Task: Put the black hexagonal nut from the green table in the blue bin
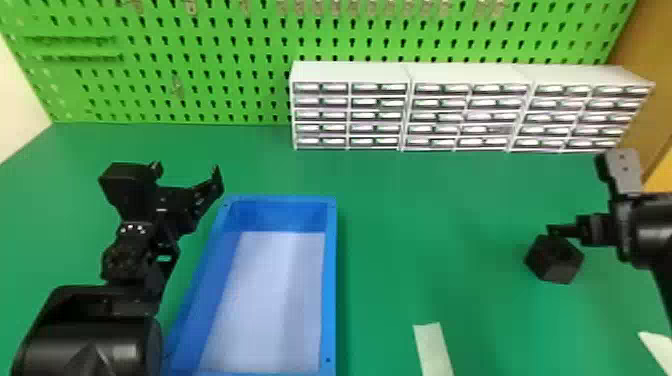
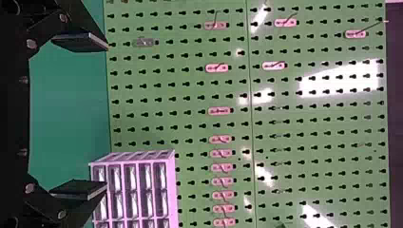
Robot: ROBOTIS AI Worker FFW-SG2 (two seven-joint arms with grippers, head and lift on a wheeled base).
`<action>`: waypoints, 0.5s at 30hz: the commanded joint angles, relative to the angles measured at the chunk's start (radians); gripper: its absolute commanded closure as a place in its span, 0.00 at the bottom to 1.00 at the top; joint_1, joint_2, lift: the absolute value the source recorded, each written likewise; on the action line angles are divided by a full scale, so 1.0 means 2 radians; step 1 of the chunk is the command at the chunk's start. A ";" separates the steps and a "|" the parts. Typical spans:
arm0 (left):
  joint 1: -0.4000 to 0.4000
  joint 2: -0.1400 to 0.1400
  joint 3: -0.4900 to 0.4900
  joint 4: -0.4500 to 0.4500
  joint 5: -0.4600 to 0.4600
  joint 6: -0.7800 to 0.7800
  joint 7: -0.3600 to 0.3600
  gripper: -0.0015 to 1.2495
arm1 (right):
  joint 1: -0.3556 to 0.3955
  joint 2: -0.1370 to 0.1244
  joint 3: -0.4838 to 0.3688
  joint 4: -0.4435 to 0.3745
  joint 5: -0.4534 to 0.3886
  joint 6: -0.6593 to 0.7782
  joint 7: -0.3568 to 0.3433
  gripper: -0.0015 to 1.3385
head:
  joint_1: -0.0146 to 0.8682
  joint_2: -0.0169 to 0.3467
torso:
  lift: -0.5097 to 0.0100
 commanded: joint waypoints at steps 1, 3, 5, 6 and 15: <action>0.000 0.000 0.000 0.000 0.000 0.000 0.000 0.20 | -0.004 0.000 -0.006 0.022 0.007 -0.012 0.000 0.05 | 0.79 0.19 | 0.79; 0.000 0.000 0.000 0.000 0.000 0.000 0.000 0.20 | -0.004 0.000 -0.011 0.031 0.008 -0.016 0.001 0.06 | 0.79 0.19 | 0.79; 0.000 0.000 0.000 0.000 0.000 0.000 0.000 0.19 | -0.007 -0.001 -0.014 0.042 0.011 -0.022 0.001 0.06 | 0.79 0.19 | 0.79; 0.000 0.000 0.000 0.000 0.000 0.000 0.000 0.19 | -0.007 -0.001 -0.015 0.045 0.011 -0.025 0.001 0.06 | 0.79 0.19 | 0.79; 0.001 0.000 0.000 0.000 0.000 0.000 0.000 0.19 | -0.027 0.002 -0.033 0.091 0.018 -0.037 0.001 0.06 | 0.79 0.19 | 0.79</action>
